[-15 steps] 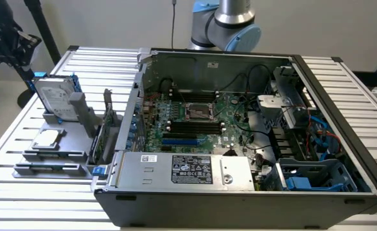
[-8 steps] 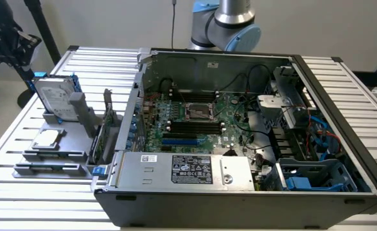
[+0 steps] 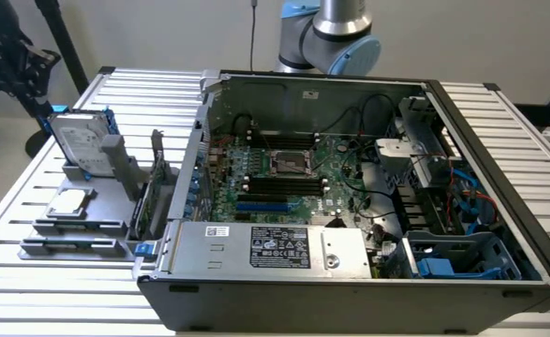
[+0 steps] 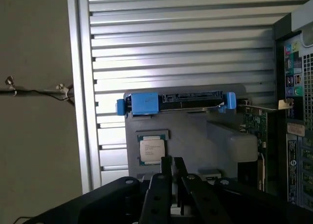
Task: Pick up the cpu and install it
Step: 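Pick up the cpu and move it towards the insertion slot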
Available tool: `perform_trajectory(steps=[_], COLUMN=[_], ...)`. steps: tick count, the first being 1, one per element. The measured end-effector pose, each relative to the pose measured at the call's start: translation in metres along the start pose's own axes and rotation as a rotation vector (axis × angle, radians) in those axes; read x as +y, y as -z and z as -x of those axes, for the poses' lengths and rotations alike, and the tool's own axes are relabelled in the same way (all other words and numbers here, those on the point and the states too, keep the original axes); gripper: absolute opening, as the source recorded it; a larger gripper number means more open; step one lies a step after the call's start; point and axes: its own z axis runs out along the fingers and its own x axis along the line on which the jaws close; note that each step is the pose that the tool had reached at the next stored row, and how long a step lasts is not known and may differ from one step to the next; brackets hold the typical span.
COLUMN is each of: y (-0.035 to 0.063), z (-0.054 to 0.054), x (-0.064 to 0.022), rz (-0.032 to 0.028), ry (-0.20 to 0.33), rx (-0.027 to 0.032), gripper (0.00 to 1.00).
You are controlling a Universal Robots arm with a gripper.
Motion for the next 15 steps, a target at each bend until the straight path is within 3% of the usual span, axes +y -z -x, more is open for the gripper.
perform_trajectory(steps=[2,3,9,11,12,15], y=[0.0,0.0,-0.0017,-0.0041,-0.0054,-0.0082], z=[0.0,0.0,-0.0002,-0.0004,-0.0006,-0.0026], x=[0.0,0.0,-0.0001,-0.0004,-0.001,-0.0033], rz=[0.0,0.0,0.0,-0.0003,-0.0004,-0.0014], ry=[0.0,0.0,0.0,0.0,0.0,0.0], rx=[0.0,0.0,0.0014,0.0048,0.0074,0.0185], gripper=[0.3,0.3,0.59,0.59,0.65,0.65])
